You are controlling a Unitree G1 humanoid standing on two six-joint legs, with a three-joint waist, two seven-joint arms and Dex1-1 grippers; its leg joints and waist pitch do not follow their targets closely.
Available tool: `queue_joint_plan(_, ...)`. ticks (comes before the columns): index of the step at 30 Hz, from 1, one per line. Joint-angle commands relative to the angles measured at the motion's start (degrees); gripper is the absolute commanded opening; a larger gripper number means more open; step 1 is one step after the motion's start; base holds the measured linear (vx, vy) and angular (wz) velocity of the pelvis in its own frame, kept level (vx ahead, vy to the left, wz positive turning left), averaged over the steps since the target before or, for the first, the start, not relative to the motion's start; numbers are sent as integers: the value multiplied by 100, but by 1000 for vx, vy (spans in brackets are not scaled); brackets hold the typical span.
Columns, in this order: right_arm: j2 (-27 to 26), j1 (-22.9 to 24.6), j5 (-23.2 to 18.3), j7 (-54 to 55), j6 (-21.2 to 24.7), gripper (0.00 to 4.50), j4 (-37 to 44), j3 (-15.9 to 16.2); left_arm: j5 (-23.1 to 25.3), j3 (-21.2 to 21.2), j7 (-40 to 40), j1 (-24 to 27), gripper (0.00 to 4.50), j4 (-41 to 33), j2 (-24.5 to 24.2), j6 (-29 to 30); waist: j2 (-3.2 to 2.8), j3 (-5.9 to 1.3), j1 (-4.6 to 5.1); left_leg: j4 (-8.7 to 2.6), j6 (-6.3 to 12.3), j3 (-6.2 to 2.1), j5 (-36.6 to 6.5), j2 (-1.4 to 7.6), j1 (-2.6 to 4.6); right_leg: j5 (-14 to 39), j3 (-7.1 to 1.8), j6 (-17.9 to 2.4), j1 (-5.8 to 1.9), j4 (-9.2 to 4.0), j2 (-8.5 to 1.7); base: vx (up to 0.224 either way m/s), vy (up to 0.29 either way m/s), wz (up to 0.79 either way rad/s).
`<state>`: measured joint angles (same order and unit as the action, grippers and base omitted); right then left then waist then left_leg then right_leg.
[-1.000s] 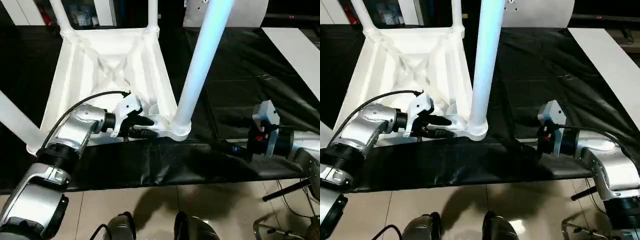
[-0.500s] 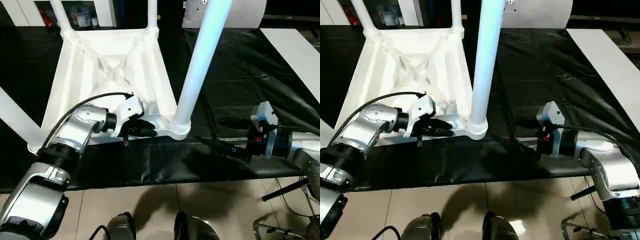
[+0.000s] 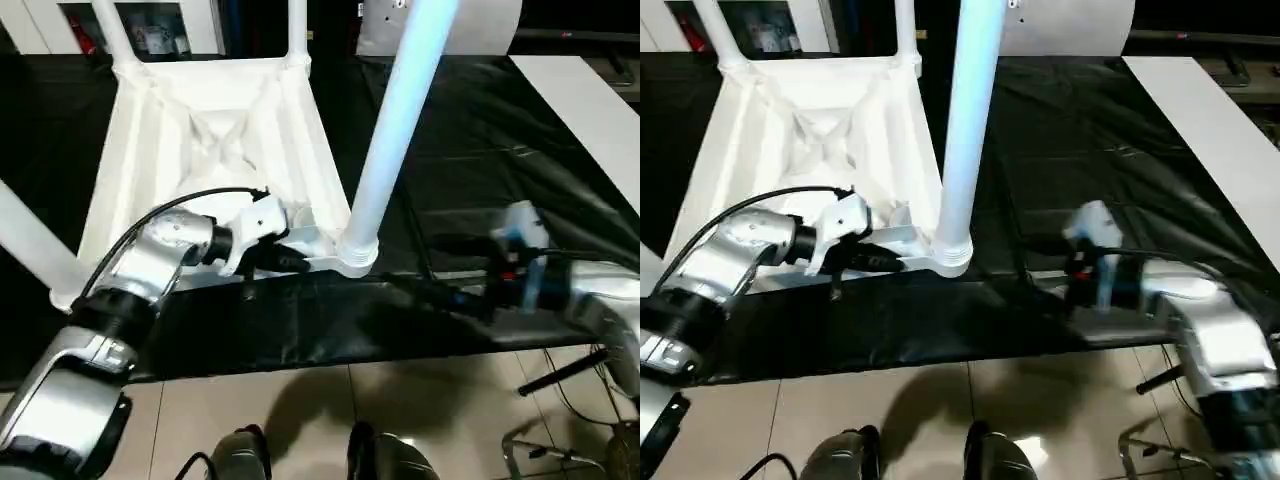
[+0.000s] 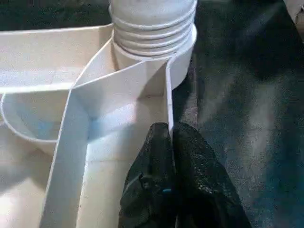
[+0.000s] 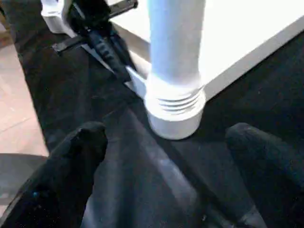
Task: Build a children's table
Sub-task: Rotate leg to tighten
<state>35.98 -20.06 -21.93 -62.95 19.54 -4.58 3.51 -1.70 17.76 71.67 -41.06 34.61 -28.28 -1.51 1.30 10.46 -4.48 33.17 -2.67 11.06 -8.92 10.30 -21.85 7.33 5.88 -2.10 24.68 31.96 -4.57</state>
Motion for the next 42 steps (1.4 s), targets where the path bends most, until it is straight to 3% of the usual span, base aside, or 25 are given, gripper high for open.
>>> queue_joint_plan(1, -76, -133, 93, -88, -276, 450, -178, 34, 77, 235, 446, 187, 2, -122, -47, -306, 25, -541, -45, -388, 336, -173, -1528, 296, 162, 2928, -327, -707, -302, -462, -525, 0, 0, 0)
queue_joint_plan(2, -171, -229, 32, -192, -347, 450, -333, 38, -32, 244, 619, 244, 2, -241, -36, -361, 25, -541, -45, -388, 336, -173, -1528, 296, 162, 2928, -327, -707, -302, -462, -525, 0, 0, 0)
queue_joint_plan(3, -223, -288, -12, -262, -369, 450, -427, 41, -97, 246, 709, 270, 2, -303, -24, -364, 37, -581, -67, -385, 386, -159, -1341, 315, 127, 2451, -338, -920, -343, -366, -521, 0, 0, 0)
queue_joint_plan(4, -261, -368, -24, -368, -411, 422, -564, 79, -195, 242, 817, 299, 0, -383, 11, -363, 35, -608, -97, -369, 434, -136, -1150, 336, 150, 2027, -362, -1056, -328, -303, -500, 0, 0, 0)
queue_joint_plan(5, -310, -489, -37, -539, -449, 422, -768, 147, -287, 264, 945, 336, 0, -502, 42, -341, 34, -626, -110, -354, 473, -117, -1086, 339, 168, 1815, -368, -1170, -317, -264, -498, 0, 0, 0)
queue_joint_plan(6, -352, -573, -57, -674, -468, 415, -900, 196, -309, 294, 999, 353, 0, -566, 55, -348, 31, -613, -119, -338, 523, -108, -967, 334, 119, 1590, -378, -1287, -331, -218, -481, 0, 0, 0)
queue_joint_plan(7, -404, -666, -107, -876, -444, 406, -1025, 261, -287, 343, 1031, 358, 0, -605, 54, -372, 59, -615, -162, -317, 573, -84, -971, 330, 155, 1518, -402, -1348, -295, -189, -472, 0, 0, 0)
queue_joint_plan(10, -457, -742, -151, -1106, -441, 380, -1114, 332, -230, 403, 1068, 340, 0, -589, 41, -460, 45, -657, -219, -299, 780, -94, -625, 330, 106, 1054, -387, -1495, -346, -93, -474, 0, 0, 0)
queue_joint_plan(12, -506, -802, -132, -1190, -490, 374, -1198, 388, -228, 413, 1088, 344, 0, -607, 50, -482, 56, -658, -224, -302, 773, -102, -652, 330, 98, 1131, -378, -1485, -360, -100, -486, 0, 0, 0)
queue_joint_plan(17, -744, -1056, -74, -1461, -678, 338, -1587, 510, -215, 371, 1169, 393, 0, -731, 74, -470, 39, -635, -197, -325, 520, -119, -998, 334, 116, 1832, -374, -1290, -350, -190, -510, 0, 0, 0)
queue_joint_plan(21, -855, -1155, -32, -1518, -735, 295, -1768, 544, -218, 389, 1149, 405, 0, -746, 48, -484, 39, -635, -184, -335, 438, -133, -1045, 334, 114, 1970, -372, -1236, -352, -193, -515, 0, 0, 0)
queue_joint_plan(28, -962, -1276, -28, -1695, -703, 236, -1968, 594, -210, 323, 1056, 414, 0, -713, 42, -461, 39, -655, -182, -321, 463, -129, -954, 326, 96, 1783, -376, -1275, -365, -163, -515, 0, 0, 0)
queue_joint_plan(34, -1011, -1125, -125, -1563, -390, 208, -1751, 550, -182, 175, 524, 384, 0, -634, 174, -30, 46, -622, -182, -324, 437, -134, -1022, 322, 100, 2039, -378, -1198, -351, -194, -513, 0, 0, 0)
queue_joint_plan(36, -1053, -1044, -120, -1360, -249, 207, -1608, 533, -151, 108, 249, 355, 0, -621, 255, 202, 55, -610, -169, -329, 423, -136, -1053, 316, 95, 2137, -376, -1162, -350, -203, -508, 0, 0, 0)
queue_joint_plan(37, -1199, -937, 122, -720, -252, 206, -1433, 526, -192, -8, -114, 316, 0, -683, 419, 601, 50, -583, -154, -342, 357, -145, -1149, 330, 103, 2338, -386, -1091, -326, -228, -521, 0, 0, 0)
queue_joint_plan(39, -1270, -905, 244, -416, -220, 206, -1380, 526, -191, -49, -283, 304, 0, -716, 491, 773, 59, -560, -126, -350, 259, -161, -1346, 305, 117, 2717, -367, -1005, -322, -281, -530, 0, 0, 0)
queue_joint_plan(42, -1828, -917, 655, 1253, 92, 202, -1317, 322, -106, -212, -1238, 183, 0, -708, 992, 1392, 61, -512, -66, -360, 133, -189, -1550, 276, 135, 3331, -346, -740, -293, -370, -537, 0, 0, 0)
